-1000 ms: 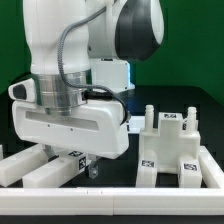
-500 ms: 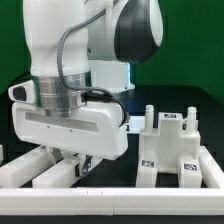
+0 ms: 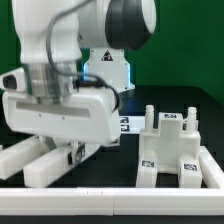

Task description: Assemble chair

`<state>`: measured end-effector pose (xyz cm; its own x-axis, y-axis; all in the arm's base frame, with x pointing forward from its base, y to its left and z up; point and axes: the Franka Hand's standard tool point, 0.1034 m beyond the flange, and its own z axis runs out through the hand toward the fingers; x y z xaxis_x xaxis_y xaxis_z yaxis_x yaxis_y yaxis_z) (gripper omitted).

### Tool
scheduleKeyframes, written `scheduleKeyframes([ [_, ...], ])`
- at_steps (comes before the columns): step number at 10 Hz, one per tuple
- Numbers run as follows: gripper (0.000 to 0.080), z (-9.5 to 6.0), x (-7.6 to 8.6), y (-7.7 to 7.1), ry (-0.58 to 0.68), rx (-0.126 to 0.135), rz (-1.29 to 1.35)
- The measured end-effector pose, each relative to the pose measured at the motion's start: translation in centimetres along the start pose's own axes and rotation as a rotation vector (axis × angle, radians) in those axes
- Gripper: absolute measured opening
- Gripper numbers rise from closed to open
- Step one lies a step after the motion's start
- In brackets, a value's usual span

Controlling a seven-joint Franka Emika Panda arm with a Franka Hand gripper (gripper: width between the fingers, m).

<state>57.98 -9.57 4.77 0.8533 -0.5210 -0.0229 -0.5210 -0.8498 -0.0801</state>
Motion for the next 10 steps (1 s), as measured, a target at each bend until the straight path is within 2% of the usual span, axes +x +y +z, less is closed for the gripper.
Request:
scheduleKeyframes([
  [1,0.0281,-1.9,-0.1,-0.5,0.000,0.016,-0.031],
  [2,0.0281,-4.1,-0.5,-1.7,0.006,0.026,-0.060],
  [4,0.0281,-7.6,-2.3,-5.7,0.002,0.029,-0.089],
  [5,0.0282,-8.5,-2.8,-7.4,0.004,0.036,-0.051],
  [6,0.0282,-8.5,-3.3,-8.2,0.002,0.035,-0.036],
  [7,0.0282,-8.2,-3.2,-7.8,-0.002,0.034,-0.051],
  [10,0.0282,-8.2,-3.4,-8.1,-0.003,0.025,-0.057],
])
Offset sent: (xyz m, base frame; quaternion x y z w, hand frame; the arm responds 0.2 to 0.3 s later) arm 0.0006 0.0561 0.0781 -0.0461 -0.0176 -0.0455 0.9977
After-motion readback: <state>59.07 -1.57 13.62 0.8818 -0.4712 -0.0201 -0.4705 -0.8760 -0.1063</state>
